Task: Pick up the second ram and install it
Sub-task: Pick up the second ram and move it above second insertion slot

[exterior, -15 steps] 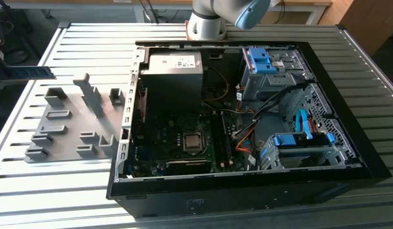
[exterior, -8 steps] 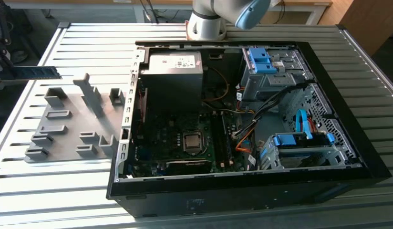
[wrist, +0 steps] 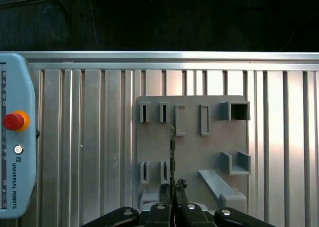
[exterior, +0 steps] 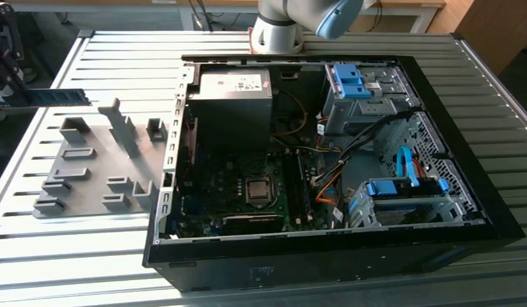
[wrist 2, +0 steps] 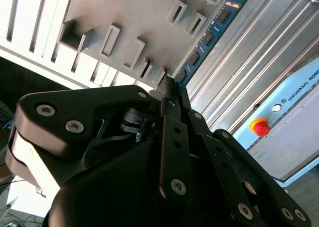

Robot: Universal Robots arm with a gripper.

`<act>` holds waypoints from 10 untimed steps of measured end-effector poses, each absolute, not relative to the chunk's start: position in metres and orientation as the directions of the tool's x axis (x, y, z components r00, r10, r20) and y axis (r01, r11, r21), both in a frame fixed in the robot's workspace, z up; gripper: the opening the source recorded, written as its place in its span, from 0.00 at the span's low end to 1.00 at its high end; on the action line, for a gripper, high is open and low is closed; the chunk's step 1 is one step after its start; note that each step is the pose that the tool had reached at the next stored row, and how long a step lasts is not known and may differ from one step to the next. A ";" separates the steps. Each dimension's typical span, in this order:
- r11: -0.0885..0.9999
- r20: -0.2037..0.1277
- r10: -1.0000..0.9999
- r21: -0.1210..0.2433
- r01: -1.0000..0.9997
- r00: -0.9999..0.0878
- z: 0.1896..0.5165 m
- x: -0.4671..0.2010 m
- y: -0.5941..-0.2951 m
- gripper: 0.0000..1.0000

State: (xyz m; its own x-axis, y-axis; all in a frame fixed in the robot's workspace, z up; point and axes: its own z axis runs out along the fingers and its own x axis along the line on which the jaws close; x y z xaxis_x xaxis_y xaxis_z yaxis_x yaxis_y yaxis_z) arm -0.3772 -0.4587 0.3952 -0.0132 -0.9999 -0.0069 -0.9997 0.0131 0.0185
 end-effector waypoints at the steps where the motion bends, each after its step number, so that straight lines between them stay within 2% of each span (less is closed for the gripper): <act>1: 0.013 -0.007 -1.000 0.019 -1.000 -0.013 0.395 -0.376 -0.459 0.14; 10: 0.013 -0.007 -1.000 0.019 -1.000 -0.013 0.395 -0.364 -0.459 0.14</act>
